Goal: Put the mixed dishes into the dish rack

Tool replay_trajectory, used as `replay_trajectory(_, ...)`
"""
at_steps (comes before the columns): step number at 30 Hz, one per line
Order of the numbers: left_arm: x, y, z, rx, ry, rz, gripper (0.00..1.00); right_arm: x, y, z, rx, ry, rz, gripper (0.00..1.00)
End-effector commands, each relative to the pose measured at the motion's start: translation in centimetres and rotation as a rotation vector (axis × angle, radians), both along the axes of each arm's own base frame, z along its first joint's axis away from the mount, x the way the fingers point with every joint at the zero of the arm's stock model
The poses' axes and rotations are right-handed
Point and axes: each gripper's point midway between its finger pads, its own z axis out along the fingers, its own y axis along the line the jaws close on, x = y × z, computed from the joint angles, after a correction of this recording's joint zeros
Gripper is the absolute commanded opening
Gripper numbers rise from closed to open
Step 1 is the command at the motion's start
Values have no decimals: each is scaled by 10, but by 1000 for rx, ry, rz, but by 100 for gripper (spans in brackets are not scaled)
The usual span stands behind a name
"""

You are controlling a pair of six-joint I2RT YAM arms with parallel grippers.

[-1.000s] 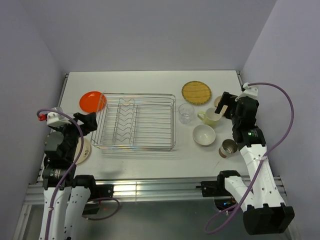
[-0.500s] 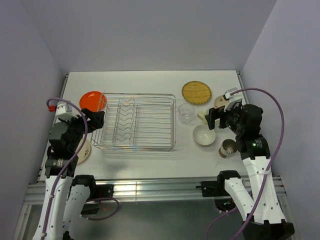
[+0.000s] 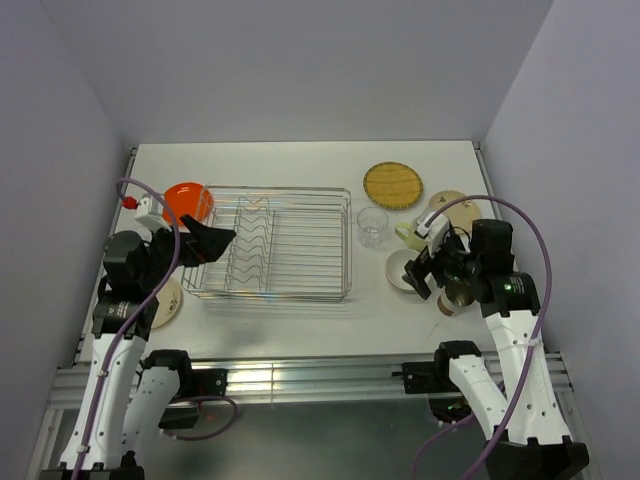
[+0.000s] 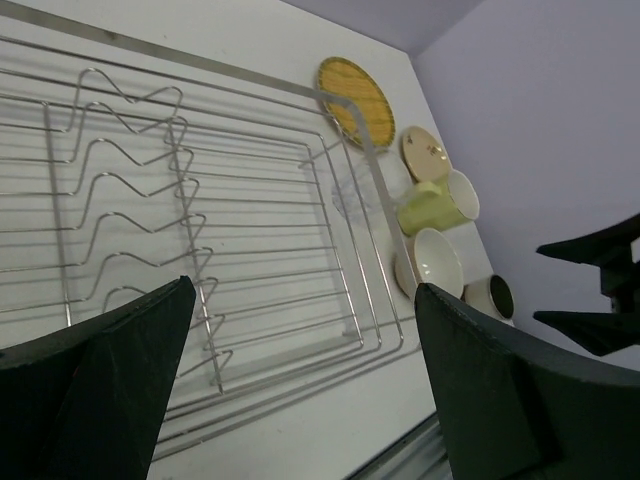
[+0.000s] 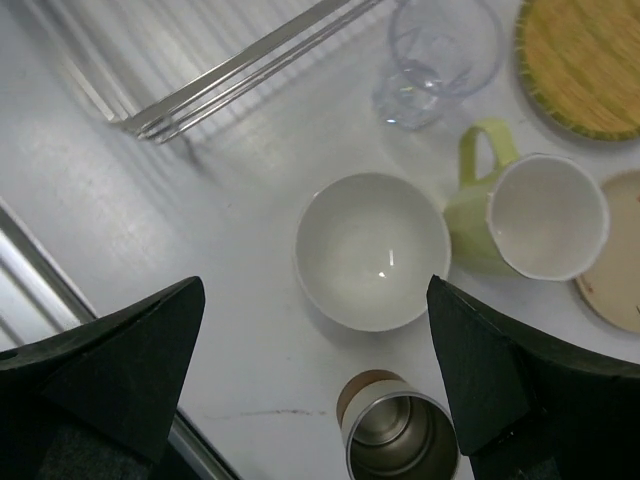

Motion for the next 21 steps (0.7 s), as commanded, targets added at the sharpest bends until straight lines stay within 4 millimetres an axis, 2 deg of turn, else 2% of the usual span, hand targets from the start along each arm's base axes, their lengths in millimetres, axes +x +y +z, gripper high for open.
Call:
replay_trajectory(1, -18, -17, 8, -56, -17, -87, 99, -33, 16, -14, -43, 30, 259, 100)
replay_trajectory(4, -24, -19, 5, -69, -11, -97, 99, -44, 18, -41, -94, 42, 391, 99)
replay_trajectory(7, -27, -23, 3, -73, 5, -112, 98, -38, 12, -64, -158, 37, 415, 96)
replay_trajectory(8, -28, -25, 1, -73, 14, -118, 98, -25, 6, -67, -206, 2, 394, 95)
replay_trajectory(11, -29, -29, -2, -85, 36, -121, 97, -9, 0, -82, -287, -13, 390, 92)
replay_trajectory(15, -26, -34, -10, -97, 79, -125, 95, 5, 0, -99, -363, -21, 399, 85)
replay_trajectory(21, -25, -42, -15, -95, 103, -126, 95, 19, -2, -123, -448, -48, 400, 81)
